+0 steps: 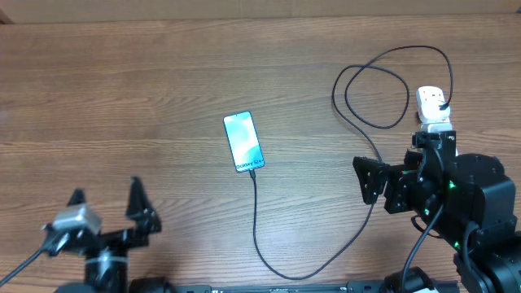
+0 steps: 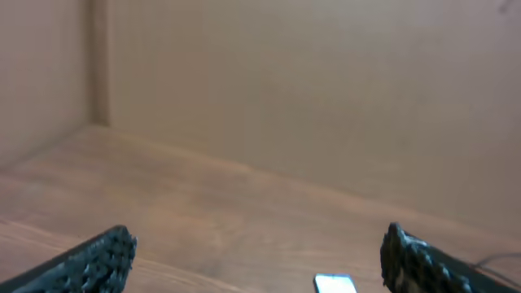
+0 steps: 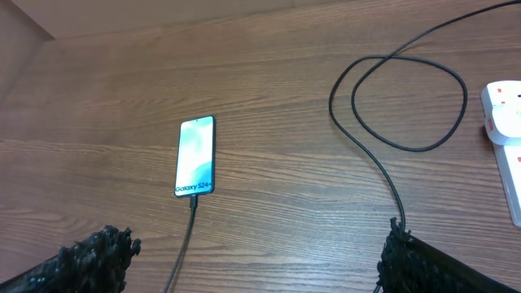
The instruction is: Plug charger to phone and switch on socket
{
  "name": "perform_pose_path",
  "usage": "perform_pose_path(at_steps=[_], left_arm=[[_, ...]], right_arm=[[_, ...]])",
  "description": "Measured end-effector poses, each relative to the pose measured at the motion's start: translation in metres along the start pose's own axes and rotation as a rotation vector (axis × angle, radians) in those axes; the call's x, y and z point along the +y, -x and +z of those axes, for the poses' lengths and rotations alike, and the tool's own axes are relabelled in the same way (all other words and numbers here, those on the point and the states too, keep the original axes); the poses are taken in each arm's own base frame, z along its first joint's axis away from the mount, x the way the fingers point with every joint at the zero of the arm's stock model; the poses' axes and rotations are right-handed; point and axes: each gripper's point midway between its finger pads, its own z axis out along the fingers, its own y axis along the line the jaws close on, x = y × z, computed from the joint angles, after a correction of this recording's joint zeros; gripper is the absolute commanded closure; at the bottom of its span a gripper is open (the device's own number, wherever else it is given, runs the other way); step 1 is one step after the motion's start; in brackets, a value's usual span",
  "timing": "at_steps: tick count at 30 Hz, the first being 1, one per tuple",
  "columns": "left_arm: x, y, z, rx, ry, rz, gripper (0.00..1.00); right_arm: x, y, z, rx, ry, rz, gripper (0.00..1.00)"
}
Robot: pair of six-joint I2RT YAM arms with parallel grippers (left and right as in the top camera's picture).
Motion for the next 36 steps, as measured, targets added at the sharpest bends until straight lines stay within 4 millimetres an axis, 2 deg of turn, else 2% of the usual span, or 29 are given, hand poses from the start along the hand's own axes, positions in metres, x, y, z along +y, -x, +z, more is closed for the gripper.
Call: perform_pose_path(at_steps=[4,10,13,16,18,24,27,36], left_arm=[[-0.008,-0.026,0.023,-0.059,-0.096,-0.004,0.0],[-0.004,-0.082,0.049,-0.039,-0.144,-0.045,0.0],[-0.002,-0.093,0.06,-0.076,-0.159,-0.074,0.0],[-0.004,-0.089,0.064,-0.172,-0.193,-0.087,0.0],[-0.004,-0.093,0.067,-0.199,-0.202,-0.09,0.0],[0.009,-0.133,0.076,-0.078,-0.15,-0.097,0.01],[0.018,-0.164,0.078,0.042,-0.105,-0.1,0.0],[0.02,-0.166,0.078,0.051,-0.094,-0.109,0.0]], right_arm=[[0.0,0.0,0.0,0.001,-0.001,0.0,0.0],[0.0,0.0,0.0,0.001,0.0,0.0,0.0],[0.0,0.0,0.0,0.001,-0.001,0.0,0.0],[0.0,0.0,0.0,0.001,0.0,0.0,0.0],[0.0,0.0,0.0,0.001,0.0,0.0,0.0],[0.0,0.0,0.0,0.001,-0.001,0.0,0.0],[0.0,0.0,0.0,0.001,0.0,0.0,0.0],[0.0,0.0,0.0,0.001,0.0,0.0,0.0]])
